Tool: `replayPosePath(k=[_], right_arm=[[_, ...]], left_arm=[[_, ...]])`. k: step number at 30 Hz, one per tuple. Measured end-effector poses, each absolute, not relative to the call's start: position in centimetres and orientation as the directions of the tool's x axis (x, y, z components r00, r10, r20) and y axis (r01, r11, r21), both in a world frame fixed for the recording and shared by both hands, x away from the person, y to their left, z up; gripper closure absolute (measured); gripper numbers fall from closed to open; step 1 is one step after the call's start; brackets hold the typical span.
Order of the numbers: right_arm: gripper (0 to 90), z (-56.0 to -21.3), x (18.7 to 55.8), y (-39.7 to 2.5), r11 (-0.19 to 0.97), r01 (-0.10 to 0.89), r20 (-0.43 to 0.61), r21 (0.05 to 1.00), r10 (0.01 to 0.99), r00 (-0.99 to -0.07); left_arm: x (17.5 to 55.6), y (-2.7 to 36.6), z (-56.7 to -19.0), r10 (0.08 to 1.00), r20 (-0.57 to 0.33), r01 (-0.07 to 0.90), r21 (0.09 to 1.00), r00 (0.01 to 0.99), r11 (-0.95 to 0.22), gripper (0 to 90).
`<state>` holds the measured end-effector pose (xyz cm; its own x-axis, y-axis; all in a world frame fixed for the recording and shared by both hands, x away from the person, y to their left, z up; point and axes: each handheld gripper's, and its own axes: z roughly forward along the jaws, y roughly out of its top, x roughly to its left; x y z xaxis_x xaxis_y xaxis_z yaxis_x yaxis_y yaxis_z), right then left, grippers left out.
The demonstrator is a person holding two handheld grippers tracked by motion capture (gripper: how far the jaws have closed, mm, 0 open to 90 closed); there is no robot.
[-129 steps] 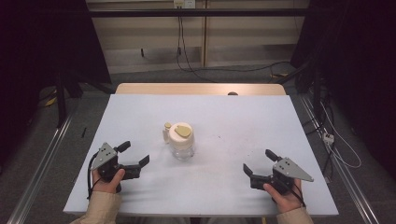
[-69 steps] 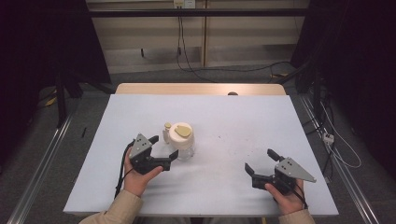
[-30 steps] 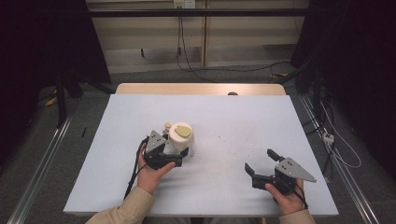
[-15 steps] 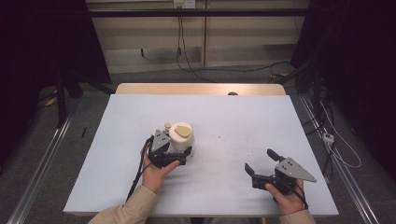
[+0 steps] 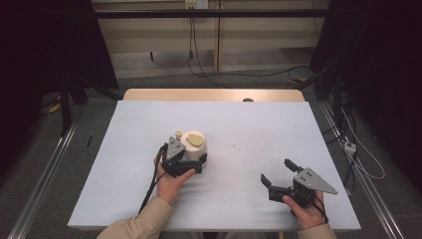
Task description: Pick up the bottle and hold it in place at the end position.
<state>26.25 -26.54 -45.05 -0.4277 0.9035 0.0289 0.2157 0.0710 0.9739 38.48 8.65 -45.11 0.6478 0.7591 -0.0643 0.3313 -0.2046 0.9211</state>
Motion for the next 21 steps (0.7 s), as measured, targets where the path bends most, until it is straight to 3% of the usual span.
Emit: replayPosePath(k=[21], right_arm=[[3.5,-45.1,26.34,-26.63,0.068,0.219,0.035,0.973,0.901,-0.432]], left_arm=[[38.97,7.65,-45.53,0.78,-0.034,0.299,0.933,0.625,-0.199,4.1]])
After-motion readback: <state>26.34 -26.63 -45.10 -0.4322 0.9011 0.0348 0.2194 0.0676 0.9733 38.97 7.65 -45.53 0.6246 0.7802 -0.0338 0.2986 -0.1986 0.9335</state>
